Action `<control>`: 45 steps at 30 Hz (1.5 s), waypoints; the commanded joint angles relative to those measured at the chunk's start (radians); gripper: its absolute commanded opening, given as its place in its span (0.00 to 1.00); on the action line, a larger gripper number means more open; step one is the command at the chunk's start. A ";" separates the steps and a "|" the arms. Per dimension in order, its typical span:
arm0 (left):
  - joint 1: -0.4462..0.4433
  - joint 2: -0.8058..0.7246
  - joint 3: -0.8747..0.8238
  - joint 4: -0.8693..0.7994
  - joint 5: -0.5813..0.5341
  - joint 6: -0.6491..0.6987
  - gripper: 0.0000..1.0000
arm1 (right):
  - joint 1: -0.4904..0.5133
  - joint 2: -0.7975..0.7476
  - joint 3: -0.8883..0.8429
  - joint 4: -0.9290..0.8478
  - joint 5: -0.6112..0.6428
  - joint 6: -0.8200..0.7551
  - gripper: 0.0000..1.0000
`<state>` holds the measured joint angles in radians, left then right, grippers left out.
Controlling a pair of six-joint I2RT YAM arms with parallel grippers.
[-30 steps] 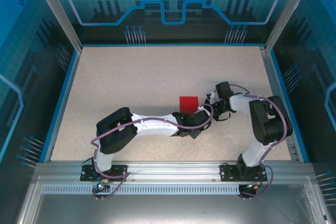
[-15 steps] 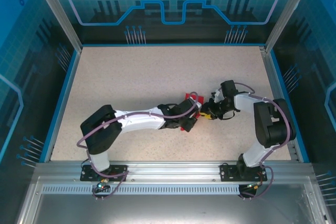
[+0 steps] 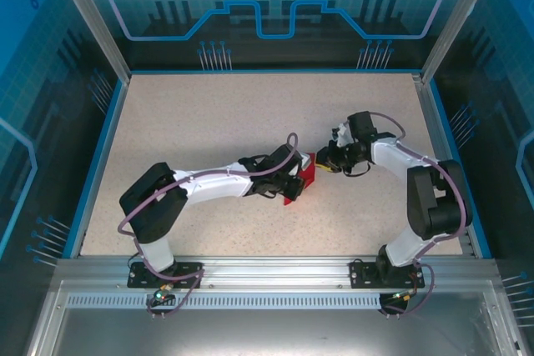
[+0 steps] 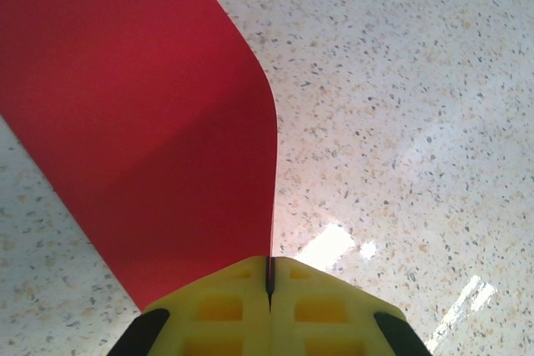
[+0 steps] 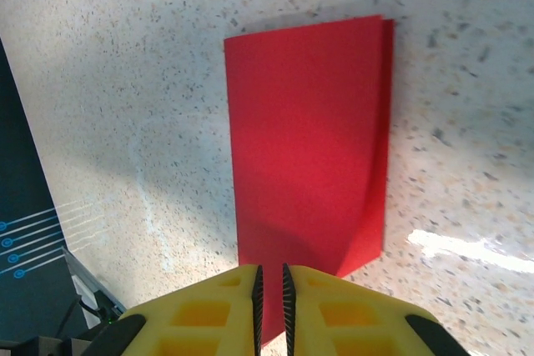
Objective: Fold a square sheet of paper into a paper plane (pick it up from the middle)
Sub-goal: Fold the triangle a second time at the center of the table.
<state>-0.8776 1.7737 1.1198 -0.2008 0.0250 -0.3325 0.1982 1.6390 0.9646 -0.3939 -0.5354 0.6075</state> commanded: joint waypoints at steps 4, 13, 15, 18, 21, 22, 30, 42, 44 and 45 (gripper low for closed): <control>0.023 0.007 0.000 -0.012 0.055 -0.017 0.01 | 0.060 0.097 0.102 -0.045 0.011 -0.029 0.16; 0.049 0.021 -0.003 -0.015 0.079 -0.023 0.01 | 0.070 0.251 0.187 -0.083 0.084 -0.058 0.13; 0.056 0.028 -0.005 -0.014 0.084 -0.024 0.01 | 0.069 0.270 0.199 -0.093 0.098 -0.073 0.13; 0.068 0.039 -0.006 -0.004 0.102 -0.023 0.01 | 0.070 0.299 0.218 -0.111 0.122 -0.094 0.12; 0.083 0.057 0.004 -0.009 0.116 -0.026 0.01 | 0.069 0.321 0.232 -0.130 0.149 -0.109 0.12; 0.088 0.061 0.005 -0.010 0.117 -0.028 0.01 | 0.070 0.328 0.235 -0.132 0.156 -0.112 0.12; 0.118 0.074 0.006 -0.018 0.124 -0.021 0.02 | 0.071 0.360 0.235 -0.146 0.180 -0.126 0.12; 0.137 0.115 0.046 -0.029 0.132 0.026 0.03 | 0.074 0.364 0.240 -0.145 0.168 -0.128 0.13; 0.141 0.118 0.047 -0.024 0.140 0.032 0.03 | 0.075 0.366 0.238 -0.145 0.168 -0.127 0.13; 0.144 0.119 0.047 -0.019 0.147 0.036 0.04 | 0.076 0.366 0.239 -0.143 0.169 -0.128 0.13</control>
<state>-0.7471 1.8782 1.1389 -0.2115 0.1337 -0.3302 0.2577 1.9640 1.1988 -0.5087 -0.4007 0.4953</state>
